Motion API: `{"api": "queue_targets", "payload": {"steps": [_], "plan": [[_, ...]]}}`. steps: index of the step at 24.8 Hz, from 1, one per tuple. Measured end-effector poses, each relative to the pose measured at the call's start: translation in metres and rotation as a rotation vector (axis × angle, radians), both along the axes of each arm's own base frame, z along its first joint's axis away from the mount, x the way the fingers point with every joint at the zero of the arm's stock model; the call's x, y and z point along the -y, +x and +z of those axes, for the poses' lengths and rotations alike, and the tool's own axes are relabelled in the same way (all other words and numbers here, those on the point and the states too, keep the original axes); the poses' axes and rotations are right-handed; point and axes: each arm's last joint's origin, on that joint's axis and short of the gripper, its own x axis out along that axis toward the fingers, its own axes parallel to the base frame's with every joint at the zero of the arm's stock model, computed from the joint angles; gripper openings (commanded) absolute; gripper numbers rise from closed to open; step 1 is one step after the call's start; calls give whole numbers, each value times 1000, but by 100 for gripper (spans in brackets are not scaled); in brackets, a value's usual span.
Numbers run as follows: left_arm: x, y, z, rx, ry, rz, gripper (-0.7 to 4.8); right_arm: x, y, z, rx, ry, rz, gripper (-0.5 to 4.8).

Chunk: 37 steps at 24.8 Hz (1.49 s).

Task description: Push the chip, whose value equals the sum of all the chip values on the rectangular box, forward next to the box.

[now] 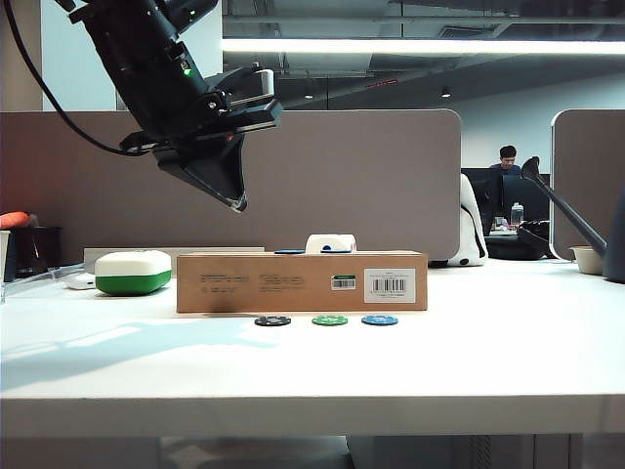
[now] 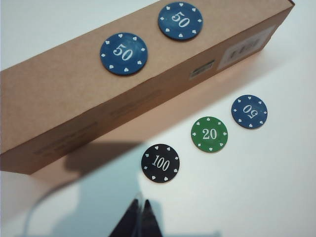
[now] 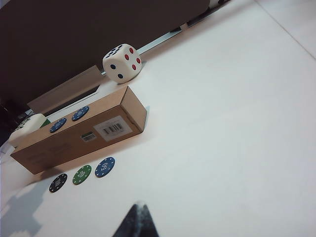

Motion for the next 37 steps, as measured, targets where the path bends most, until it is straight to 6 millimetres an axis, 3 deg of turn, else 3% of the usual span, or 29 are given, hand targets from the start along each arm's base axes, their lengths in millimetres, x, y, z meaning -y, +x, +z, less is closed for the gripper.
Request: {"api": "queue_targets", "payload": {"steps": [8, 17, 25, 30, 37], "plan": [[9, 1, 16, 48, -28, -20, -5, 0, 0, 1, 10, 18, 8, -5], [30, -13, 15, 43, -32, -97, -5, -1, 0, 11, 87, 93, 42, -5], [28, -11, 15, 42, -32, -91, -5, -6, -1, 16, 82, 257, 184, -5], [29, -12, 15, 43, -32, -94, -5, -17, -3, 15, 4, 263, 267, -6], [29, -12, 15, 43, -32, -94, -5, -43, 0, 35, -42, 92, 249, -5]]}}
